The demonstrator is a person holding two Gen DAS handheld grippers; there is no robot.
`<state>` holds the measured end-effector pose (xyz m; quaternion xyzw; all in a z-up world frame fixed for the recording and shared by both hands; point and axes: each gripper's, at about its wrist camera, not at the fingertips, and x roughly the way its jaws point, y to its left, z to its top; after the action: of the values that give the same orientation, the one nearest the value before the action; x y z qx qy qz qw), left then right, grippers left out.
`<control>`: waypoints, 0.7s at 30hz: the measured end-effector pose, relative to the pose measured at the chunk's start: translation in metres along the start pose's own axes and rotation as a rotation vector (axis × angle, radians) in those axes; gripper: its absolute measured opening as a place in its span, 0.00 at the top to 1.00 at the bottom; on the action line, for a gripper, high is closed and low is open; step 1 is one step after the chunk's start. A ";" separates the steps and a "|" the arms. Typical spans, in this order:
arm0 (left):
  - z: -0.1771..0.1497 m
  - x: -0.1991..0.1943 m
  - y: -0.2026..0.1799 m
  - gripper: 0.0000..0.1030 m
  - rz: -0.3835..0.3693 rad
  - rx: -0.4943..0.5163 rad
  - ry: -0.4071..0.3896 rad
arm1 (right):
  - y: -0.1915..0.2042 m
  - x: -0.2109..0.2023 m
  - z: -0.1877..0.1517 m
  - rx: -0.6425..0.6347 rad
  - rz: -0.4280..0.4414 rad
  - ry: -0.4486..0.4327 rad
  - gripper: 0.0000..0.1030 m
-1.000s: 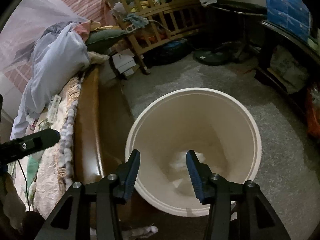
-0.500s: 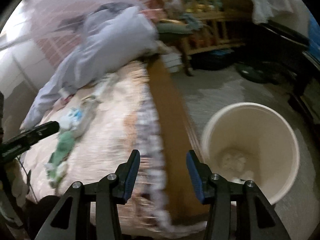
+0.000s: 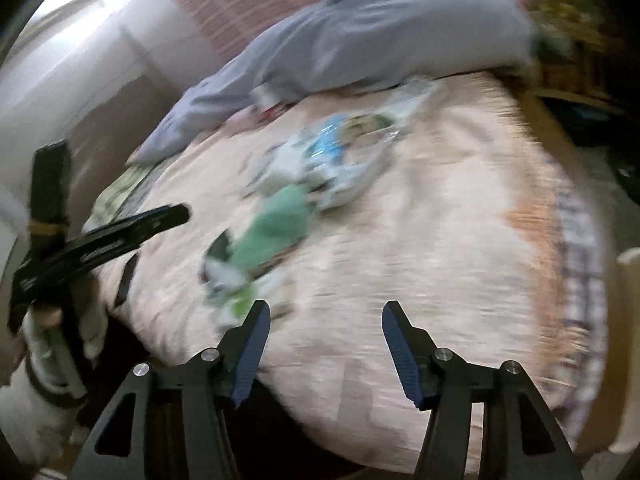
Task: Collect trash
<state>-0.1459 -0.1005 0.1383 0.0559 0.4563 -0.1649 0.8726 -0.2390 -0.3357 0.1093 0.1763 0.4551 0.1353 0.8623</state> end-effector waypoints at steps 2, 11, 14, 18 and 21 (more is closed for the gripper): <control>-0.002 0.004 0.013 0.64 0.008 -0.026 0.012 | 0.015 0.016 0.005 -0.047 0.041 0.040 0.42; -0.012 0.012 0.027 0.64 -0.029 -0.063 0.049 | 0.047 0.061 0.016 -0.124 0.069 0.112 0.40; -0.016 0.009 0.023 0.64 -0.090 -0.057 0.060 | 0.048 0.064 0.017 -0.132 0.063 0.118 0.40; -0.022 0.006 0.012 0.64 -0.146 -0.031 0.068 | 0.045 0.064 0.013 -0.141 0.033 0.129 0.39; -0.029 0.008 0.001 0.64 -0.175 0.002 0.087 | 0.038 0.060 0.012 -0.126 0.023 0.122 0.39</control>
<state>-0.1640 -0.0943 0.1147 0.0237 0.4969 -0.2382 0.8342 -0.1988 -0.2795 0.0874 0.1185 0.4955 0.1839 0.8406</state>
